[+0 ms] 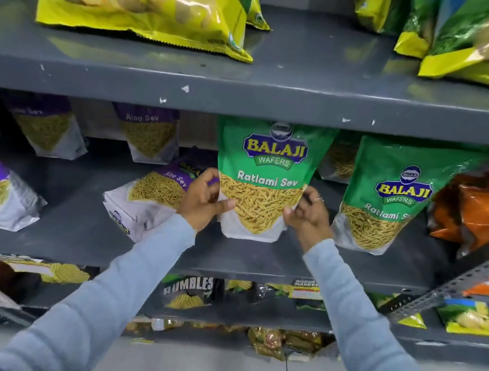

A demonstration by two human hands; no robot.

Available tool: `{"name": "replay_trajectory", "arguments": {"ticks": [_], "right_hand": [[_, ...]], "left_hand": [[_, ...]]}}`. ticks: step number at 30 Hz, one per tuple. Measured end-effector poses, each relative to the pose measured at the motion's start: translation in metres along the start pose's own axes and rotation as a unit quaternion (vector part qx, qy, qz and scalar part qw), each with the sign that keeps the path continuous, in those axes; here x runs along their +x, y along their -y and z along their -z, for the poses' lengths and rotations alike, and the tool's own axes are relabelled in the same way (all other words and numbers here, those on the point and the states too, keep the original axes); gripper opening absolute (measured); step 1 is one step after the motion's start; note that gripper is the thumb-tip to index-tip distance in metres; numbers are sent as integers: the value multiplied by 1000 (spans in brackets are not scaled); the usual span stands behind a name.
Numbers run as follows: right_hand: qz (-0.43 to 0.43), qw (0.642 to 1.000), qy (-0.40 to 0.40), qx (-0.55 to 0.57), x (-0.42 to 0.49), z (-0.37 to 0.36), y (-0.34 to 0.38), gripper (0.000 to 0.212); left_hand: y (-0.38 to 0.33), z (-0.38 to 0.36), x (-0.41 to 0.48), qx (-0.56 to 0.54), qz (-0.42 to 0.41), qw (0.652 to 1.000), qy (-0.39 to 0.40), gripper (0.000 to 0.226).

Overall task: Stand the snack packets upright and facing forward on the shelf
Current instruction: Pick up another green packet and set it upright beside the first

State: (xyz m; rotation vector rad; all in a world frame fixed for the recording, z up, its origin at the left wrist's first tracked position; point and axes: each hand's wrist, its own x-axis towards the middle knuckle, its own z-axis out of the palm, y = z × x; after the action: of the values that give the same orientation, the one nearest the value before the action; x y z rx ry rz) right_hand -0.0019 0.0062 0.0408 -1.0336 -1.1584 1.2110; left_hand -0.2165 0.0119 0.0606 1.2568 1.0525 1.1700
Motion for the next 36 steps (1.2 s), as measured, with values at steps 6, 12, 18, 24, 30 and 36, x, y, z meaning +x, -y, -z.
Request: {"name": "replay_trajectory", "arguments": {"ticks": [6,12,18,24,30,36], "right_hand": [[-21,999,-20,-15,15,0,-37,36],[-39,999,-25,-26,16,5,-56,39],[-26,999,-33,-28,11,3,-73,38],[-32,997,-68,-33,3,1,-81,43],[-58,969,-240,10,-45,-15,-86,34],[-117,985,-125,-8,-81,-67,-81,12]], "left_hand": [[38,-6,13,18,23,999,-30,53],[58,-7,12,5,35,998,-42,52],[66,-11,11,45,39,996,-69,43],[67,-15,1,47,63,991,-108,47],[61,-5,-33,100,13,985,-143,53],[15,58,-23,274,-134,927,-218,17]]}}
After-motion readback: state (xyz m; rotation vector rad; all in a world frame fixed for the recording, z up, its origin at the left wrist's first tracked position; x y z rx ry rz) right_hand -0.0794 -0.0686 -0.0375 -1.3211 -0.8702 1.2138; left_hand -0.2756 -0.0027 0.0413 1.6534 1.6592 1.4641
